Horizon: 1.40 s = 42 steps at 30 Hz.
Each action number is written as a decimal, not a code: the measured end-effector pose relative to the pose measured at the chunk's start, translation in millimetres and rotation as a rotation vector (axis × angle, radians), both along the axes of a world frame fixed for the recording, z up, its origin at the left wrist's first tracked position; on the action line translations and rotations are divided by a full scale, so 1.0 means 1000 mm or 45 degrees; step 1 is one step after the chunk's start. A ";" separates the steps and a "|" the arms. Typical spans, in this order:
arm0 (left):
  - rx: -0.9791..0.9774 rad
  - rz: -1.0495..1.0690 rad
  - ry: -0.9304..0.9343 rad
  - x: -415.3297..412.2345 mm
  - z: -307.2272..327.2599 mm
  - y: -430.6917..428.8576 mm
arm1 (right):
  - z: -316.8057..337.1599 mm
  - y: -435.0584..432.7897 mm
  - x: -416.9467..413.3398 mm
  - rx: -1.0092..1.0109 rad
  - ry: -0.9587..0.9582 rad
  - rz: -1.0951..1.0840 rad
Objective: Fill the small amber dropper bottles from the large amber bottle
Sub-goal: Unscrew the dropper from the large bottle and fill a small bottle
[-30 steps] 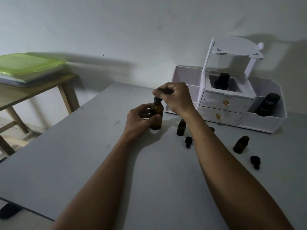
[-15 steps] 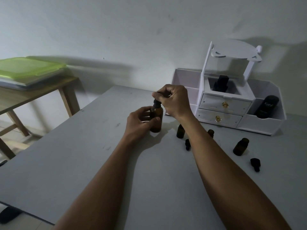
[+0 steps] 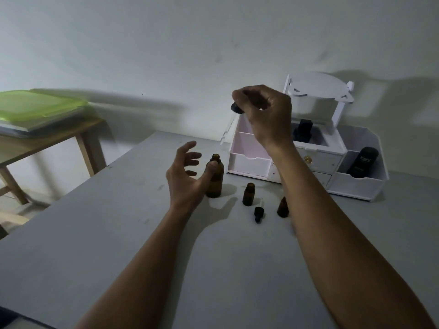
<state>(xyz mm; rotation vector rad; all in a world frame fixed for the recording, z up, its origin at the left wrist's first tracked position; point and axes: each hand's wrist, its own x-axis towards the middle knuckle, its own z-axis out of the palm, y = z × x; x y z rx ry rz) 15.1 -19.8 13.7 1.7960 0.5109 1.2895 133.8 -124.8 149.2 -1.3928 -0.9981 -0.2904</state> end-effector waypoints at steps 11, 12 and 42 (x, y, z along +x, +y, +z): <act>0.011 -0.260 0.152 0.014 0.002 -0.050 | -0.015 -0.053 0.027 -0.019 0.126 -0.065; -0.028 -0.322 0.240 0.016 0.001 -0.054 | -0.018 -0.057 0.028 -0.055 0.116 -0.069; -0.180 -0.458 0.599 0.027 -0.012 -0.062 | -0.057 -0.057 0.039 -0.415 0.068 -0.098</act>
